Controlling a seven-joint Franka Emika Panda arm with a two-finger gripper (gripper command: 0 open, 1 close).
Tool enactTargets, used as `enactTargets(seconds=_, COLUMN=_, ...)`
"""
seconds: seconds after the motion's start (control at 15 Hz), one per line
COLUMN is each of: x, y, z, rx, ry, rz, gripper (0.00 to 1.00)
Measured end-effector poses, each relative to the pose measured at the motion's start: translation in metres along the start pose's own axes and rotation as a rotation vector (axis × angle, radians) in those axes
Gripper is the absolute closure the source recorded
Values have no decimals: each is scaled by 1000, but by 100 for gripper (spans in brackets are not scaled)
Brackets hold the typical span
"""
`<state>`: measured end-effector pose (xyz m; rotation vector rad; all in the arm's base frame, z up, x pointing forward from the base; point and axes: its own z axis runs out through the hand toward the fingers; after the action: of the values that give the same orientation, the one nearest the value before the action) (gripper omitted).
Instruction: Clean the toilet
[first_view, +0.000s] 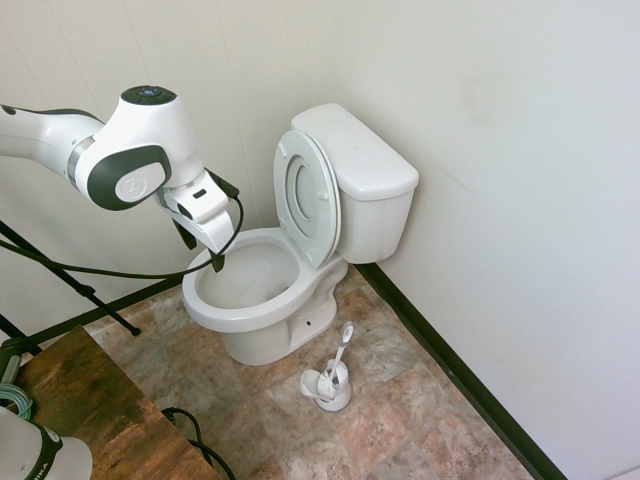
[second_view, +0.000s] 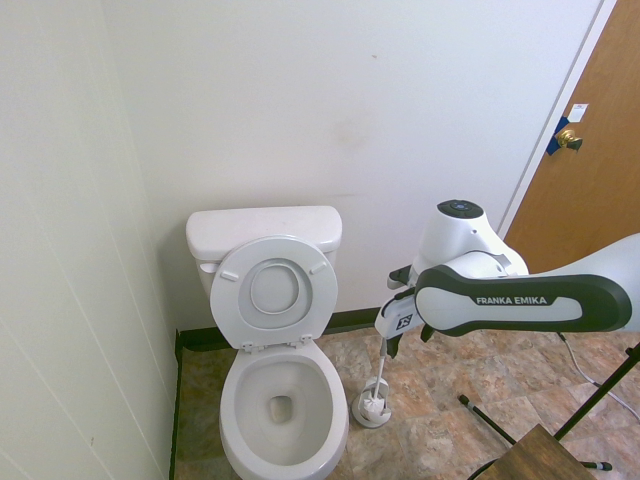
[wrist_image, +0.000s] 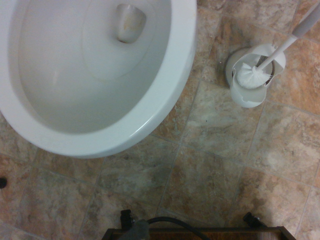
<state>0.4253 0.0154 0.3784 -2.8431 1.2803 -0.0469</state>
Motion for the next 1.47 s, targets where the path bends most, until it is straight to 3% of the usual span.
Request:
enactTargets(seconds=0.27, x=13, y=-5, z=2, rx=3, ry=31, rz=40, gripper=0)
enactTargets(seconds=0.53, x=70, y=-13, z=26, rx=-13, ry=43, rz=227, gripper=0)
enactTargets(seconds=1.07, x=199, y=-41, z=161, rx=-88, ry=-11, rz=475, gripper=0)
enactTargets(seconds=1.47, x=262, y=-37, z=247, rx=-121, ry=-71, rz=546, gripper=0)
